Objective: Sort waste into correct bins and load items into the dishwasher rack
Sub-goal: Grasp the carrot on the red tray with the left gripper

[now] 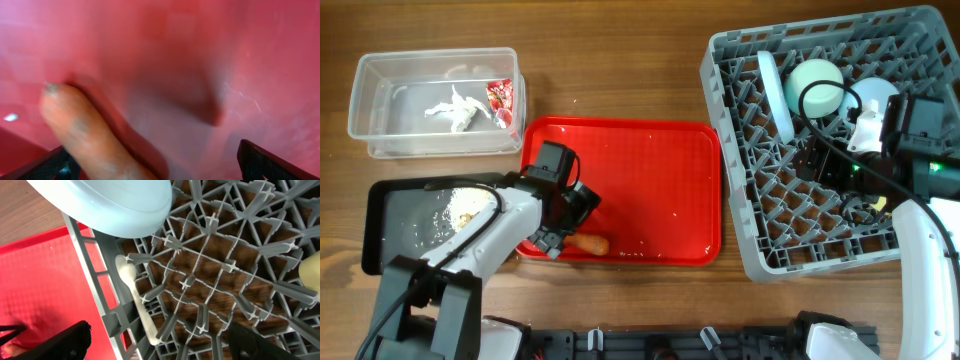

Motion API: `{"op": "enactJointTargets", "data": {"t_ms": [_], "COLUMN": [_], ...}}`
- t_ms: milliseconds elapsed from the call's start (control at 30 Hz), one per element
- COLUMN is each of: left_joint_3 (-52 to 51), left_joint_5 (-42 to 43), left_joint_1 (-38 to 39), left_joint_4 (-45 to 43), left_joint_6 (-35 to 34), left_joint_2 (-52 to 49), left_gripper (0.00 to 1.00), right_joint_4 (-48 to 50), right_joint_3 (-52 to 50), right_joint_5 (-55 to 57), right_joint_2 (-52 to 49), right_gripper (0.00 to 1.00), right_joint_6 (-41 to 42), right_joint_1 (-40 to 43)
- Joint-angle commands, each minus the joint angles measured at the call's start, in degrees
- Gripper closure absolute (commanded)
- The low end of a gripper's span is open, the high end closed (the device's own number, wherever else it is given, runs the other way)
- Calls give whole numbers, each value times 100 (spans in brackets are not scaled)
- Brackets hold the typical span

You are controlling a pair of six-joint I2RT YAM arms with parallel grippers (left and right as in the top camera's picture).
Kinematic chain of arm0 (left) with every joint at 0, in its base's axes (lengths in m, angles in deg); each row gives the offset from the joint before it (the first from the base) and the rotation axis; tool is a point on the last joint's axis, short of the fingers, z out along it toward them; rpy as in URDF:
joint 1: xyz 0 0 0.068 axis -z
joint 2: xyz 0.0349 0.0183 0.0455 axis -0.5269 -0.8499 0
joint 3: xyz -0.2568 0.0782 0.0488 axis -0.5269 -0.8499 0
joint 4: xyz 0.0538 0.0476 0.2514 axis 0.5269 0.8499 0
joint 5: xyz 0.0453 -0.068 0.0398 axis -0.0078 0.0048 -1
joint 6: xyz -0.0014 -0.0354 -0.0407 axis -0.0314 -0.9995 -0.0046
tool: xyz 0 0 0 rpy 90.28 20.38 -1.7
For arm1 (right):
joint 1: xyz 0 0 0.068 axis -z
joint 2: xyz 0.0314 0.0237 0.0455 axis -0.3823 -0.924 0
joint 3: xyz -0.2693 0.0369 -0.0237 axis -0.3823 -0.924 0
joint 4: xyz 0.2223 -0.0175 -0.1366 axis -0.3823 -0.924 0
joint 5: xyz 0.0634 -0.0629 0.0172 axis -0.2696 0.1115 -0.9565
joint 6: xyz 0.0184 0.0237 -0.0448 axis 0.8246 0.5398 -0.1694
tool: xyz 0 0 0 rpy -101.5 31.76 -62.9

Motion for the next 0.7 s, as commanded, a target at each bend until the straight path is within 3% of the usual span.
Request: {"op": "enactJointTargets", "data": {"t_ms": [0, 67, 100, 267, 400, 667], "left_joint_3": [-70, -70, -68, -68, -68, -66], "left_joint_5": [162, 162, 160, 155, 57, -188], "left_joint_1": [221, 247, 247, 245, 245, 223], "left_joint_4": [-120, -221, -245, -289, -365, -518], "left_joint_6": [-415, -420, -422, -407, -402, -387], "left_joint_2": [-431, -479, -479, -479, -479, -466], "left_gripper": [1, 12, 24, 49, 65, 80], "right_joint_4": [7, 9, 9, 4, 7, 7], "right_joint_3": [68, 68, 68, 68, 68, 68], "right_joint_5": [-136, -136, -136, -136, -133, -133], "right_joint_2": [-35, -35, -35, -35, -35, -35], "right_gripper": [11, 11, 11, 11, 11, 11], "right_joint_6": [-7, -7, -4, -4, -7, -13], "right_joint_1": [11, 11, 11, 11, 11, 11]}}
